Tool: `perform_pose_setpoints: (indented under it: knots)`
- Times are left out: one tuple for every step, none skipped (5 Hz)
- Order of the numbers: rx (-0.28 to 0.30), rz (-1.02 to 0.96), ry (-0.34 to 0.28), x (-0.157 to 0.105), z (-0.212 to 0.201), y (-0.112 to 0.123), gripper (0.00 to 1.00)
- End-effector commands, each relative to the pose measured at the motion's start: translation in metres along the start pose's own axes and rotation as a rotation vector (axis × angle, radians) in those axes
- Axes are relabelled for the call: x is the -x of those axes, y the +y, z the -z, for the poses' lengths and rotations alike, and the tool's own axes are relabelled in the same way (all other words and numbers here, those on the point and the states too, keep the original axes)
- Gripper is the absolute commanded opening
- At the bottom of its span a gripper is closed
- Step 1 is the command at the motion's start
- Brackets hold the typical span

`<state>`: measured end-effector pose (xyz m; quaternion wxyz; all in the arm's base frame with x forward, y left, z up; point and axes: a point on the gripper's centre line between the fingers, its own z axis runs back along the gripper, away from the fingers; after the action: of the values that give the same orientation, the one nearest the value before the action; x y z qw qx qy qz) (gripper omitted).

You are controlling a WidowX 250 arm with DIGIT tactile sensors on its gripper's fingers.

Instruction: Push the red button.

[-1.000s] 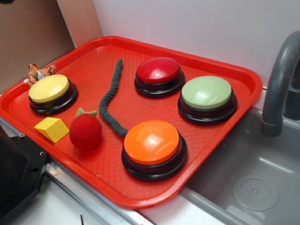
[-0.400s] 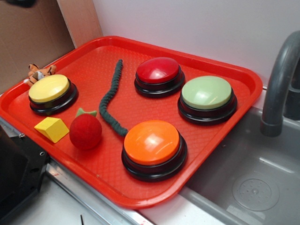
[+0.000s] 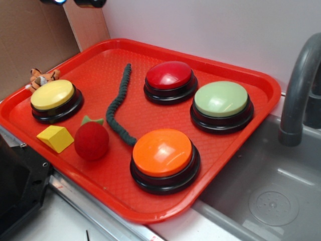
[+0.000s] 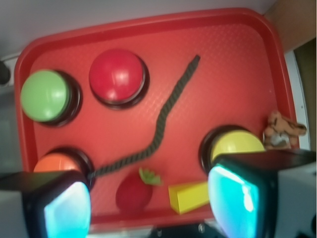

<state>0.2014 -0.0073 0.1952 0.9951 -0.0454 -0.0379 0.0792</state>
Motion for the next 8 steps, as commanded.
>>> perform_pose_setpoints:
  knots:
    - [-0.093,-0.029,-0.019,-0.045,0.039,0.019,1.00]
    - [-0.115,0.034,-0.068,-0.072,0.073,0.011,1.00]
    - [-0.118,0.094,-0.126,-0.073,0.091,0.007,1.00]
    - [-0.076,0.125,-0.156,-0.072,0.102,0.008,1.00]
    - [-0.059,0.171,-0.120,-0.083,0.124,-0.004,1.00]
    - [-0.079,0.219,-0.104,-0.089,0.135,-0.019,1.00]
    - [-0.097,0.227,-0.069,-0.093,0.152,-0.020,1.00]
    - [-0.089,0.241,-0.079,-0.092,0.147,-0.023,1.00]
